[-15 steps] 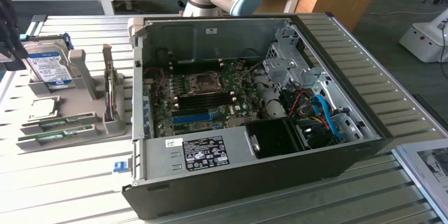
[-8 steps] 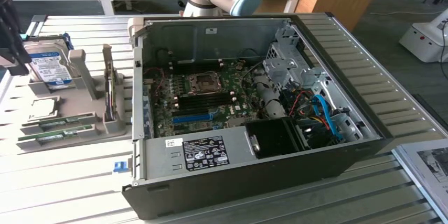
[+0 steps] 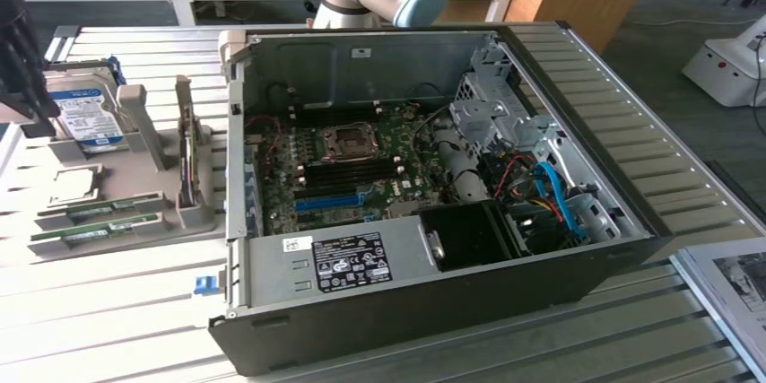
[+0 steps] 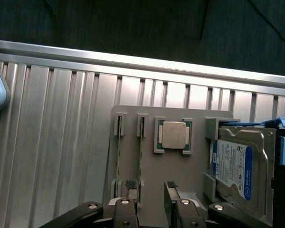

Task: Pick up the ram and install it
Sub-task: 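Pick up the ram and move it above insertion slot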

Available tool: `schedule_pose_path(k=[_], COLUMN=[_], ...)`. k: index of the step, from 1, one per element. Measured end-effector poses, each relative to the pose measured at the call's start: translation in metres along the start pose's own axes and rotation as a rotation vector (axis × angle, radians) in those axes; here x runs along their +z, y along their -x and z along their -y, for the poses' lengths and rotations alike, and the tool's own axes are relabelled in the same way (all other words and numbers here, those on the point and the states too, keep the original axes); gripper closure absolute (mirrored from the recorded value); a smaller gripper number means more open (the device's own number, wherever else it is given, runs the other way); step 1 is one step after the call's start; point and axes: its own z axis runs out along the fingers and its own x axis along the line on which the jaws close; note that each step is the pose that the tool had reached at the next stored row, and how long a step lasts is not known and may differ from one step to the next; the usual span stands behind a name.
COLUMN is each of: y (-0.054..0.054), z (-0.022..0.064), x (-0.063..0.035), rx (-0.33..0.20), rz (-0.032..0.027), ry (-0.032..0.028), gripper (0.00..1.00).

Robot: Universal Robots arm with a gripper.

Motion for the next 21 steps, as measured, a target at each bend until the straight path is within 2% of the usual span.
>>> schedule_pose_path(k=[21], y=[-0.001], z=[0.0014], x=[0.035], rx=[0.0], rz=[-0.0104], ry=[0.001], gripper=[0.64])
